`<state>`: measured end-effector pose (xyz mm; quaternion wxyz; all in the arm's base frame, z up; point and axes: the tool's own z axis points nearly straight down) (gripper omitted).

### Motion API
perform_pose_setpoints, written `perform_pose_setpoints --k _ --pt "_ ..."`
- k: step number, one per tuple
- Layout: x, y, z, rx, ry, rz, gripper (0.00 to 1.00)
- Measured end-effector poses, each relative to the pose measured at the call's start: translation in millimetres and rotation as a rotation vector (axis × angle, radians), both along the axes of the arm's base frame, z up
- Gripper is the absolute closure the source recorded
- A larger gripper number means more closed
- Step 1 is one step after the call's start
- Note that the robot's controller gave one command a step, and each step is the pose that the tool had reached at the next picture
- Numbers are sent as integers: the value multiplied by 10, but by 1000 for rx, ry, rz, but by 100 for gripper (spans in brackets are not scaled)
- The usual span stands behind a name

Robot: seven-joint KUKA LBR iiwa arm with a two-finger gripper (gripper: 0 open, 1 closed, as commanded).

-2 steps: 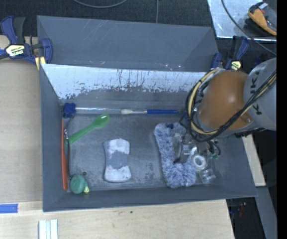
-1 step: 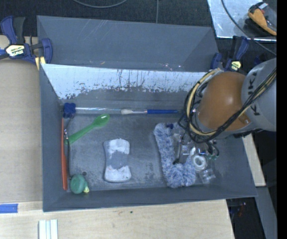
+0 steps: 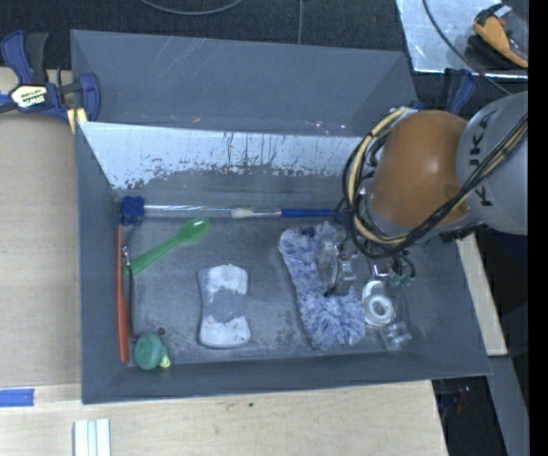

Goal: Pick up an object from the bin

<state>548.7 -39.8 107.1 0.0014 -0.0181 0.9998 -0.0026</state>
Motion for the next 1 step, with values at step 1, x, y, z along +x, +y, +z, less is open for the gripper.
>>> perform_pose_setpoints --k 1 --pt "106 60 381 3 -3 26 100"
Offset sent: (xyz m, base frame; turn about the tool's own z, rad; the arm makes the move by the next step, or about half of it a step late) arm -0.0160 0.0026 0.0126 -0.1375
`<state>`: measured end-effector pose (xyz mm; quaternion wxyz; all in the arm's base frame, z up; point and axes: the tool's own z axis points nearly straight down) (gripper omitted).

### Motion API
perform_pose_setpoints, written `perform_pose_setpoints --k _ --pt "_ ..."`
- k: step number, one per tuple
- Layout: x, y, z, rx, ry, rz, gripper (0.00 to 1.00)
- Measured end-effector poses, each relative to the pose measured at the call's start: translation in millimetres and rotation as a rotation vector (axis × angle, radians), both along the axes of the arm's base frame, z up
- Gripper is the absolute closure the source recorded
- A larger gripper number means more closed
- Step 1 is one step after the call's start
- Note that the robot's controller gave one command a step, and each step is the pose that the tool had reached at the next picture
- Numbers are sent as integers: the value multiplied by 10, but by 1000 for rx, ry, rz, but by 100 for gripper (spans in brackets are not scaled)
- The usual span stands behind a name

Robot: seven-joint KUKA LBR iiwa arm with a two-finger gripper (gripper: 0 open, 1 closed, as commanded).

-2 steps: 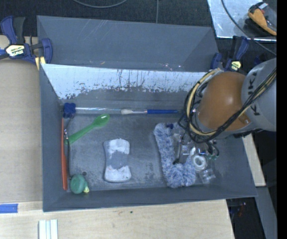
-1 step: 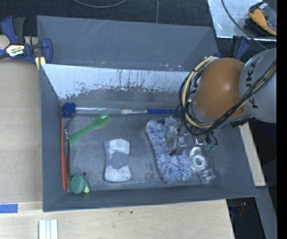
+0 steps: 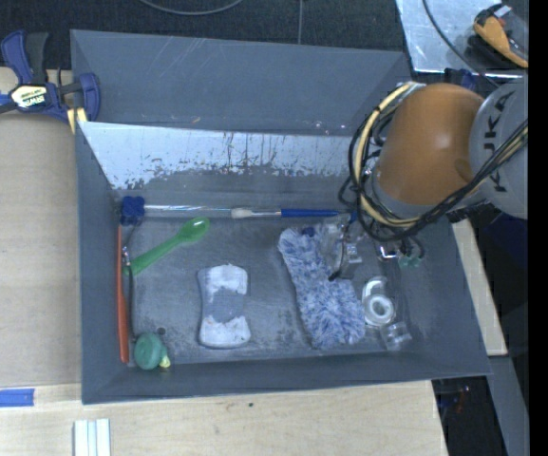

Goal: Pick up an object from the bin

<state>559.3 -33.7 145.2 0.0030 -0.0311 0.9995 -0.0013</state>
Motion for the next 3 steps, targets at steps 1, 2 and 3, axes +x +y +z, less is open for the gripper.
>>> perform_pose_setpoints --k 1,2,3 --pt "-135 -29 24 -1 -4 53 100" --pt "-126 -26 -34 -1 -3 55 100" --pt "512 467 132 -4 -7 417 0"
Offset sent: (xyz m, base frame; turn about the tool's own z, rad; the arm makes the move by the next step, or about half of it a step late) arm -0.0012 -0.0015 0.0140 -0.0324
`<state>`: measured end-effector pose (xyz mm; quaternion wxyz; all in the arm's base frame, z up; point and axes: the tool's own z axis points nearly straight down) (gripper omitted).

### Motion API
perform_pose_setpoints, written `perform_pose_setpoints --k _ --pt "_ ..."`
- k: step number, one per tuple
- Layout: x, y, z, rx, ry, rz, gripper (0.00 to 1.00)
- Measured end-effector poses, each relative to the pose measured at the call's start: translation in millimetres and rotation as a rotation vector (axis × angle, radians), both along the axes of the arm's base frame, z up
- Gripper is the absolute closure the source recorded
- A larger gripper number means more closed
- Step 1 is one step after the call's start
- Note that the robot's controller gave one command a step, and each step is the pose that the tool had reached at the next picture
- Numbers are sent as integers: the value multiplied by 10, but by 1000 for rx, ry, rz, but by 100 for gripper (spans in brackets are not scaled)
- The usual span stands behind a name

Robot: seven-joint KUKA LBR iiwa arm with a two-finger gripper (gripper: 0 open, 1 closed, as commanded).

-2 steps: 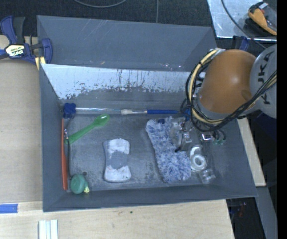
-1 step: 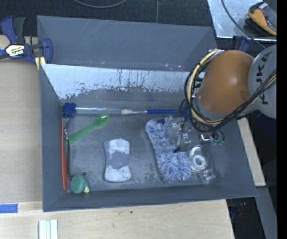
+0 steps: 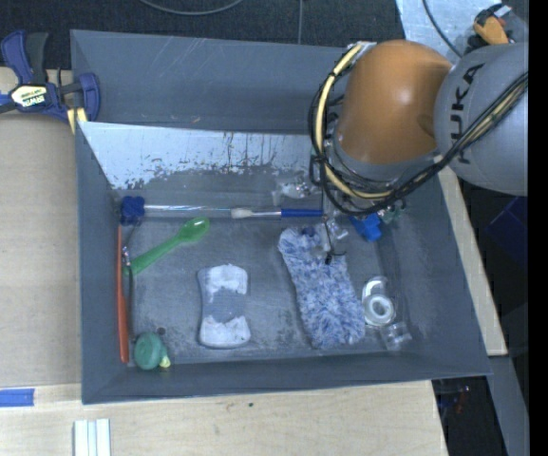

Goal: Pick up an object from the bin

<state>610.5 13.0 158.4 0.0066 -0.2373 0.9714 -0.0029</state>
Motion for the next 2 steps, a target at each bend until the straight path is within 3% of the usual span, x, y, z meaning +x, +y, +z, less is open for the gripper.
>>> perform_pose_setpoints --k 1,2 --pt "-10 2 1 0 2 -2 0" --pt "-138 -514 -627 -5 -4 476 100"
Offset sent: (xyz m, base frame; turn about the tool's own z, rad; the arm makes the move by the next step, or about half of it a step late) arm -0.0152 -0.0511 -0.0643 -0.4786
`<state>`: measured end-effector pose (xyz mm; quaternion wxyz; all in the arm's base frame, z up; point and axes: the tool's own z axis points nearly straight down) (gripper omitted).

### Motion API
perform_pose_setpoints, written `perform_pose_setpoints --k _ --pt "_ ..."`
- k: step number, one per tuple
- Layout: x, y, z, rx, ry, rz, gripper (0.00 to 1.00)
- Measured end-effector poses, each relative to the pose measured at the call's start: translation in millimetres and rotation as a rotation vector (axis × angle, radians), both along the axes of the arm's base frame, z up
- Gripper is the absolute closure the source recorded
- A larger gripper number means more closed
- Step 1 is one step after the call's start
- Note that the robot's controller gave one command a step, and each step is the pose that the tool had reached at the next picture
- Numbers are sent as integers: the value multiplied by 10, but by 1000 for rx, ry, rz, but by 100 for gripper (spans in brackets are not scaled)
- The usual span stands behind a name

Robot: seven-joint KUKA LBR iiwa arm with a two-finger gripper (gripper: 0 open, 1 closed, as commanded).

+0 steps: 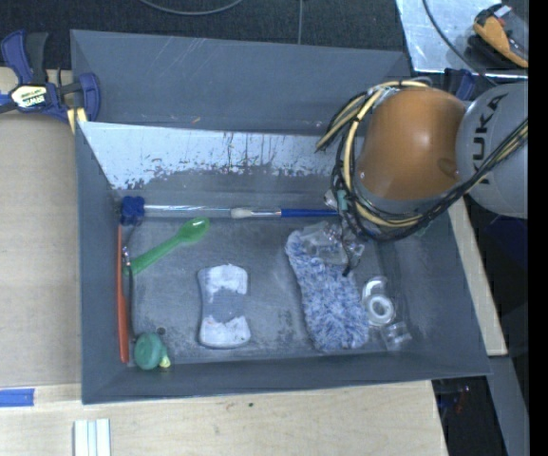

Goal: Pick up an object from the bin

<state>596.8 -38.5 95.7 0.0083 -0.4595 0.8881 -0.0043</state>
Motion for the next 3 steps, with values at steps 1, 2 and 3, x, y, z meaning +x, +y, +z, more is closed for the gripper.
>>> perform_pose_setpoints --k 1,2,3 --pt "0 1 1 0 0 -2 100" --pt "-18 34 868 2 0 -22 100" --pt "-88 -80 239 3 5 -10 100"
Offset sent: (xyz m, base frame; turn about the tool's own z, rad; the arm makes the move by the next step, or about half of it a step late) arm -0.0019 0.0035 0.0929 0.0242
